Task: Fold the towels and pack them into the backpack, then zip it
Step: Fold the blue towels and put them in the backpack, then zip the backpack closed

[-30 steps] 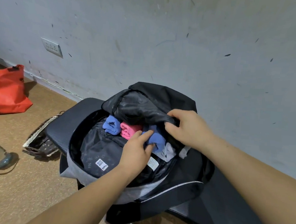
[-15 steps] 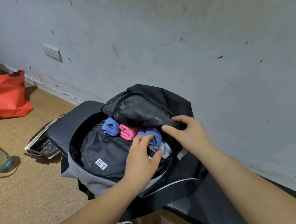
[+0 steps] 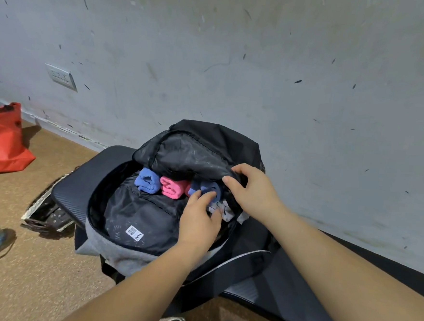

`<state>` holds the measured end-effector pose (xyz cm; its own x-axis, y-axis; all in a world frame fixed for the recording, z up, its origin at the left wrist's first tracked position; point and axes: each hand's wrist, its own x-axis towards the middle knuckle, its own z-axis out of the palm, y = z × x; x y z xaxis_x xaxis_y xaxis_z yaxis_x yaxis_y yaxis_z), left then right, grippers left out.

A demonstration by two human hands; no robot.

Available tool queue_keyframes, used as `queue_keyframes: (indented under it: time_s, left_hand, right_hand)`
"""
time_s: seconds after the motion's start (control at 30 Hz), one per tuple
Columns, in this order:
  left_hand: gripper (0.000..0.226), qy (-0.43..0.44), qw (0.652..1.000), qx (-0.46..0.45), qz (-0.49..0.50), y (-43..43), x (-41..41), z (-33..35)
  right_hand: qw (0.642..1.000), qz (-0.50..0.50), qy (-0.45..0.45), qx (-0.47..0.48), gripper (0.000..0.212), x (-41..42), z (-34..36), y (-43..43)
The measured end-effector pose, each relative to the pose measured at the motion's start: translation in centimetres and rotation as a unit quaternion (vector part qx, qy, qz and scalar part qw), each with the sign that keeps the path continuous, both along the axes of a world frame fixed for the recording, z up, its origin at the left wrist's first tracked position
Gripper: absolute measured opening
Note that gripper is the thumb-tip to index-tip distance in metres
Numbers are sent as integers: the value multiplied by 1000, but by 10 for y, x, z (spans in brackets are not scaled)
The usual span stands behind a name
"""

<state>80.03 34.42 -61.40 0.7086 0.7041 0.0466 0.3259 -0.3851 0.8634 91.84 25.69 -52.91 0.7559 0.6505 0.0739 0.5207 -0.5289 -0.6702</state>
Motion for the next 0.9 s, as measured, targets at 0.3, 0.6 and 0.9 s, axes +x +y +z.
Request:
queue_keyframes:
  time_s: [0.3, 0.6, 0.9]
  left_hand:
    - [35, 208, 968, 90, -104, 82, -83, 30]
    - [18, 328, 880, 182, -290, 51, -105, 34]
    - [17, 373, 813, 234, -380, 15, -87, 50]
  right_hand:
    - [995, 7, -59, -82, 50, -32, -10, 13]
    - [964, -5, -202, -171, 38, -51, 5, -3]
    - [954, 32, -230, -189, 43, -47, 22, -33]
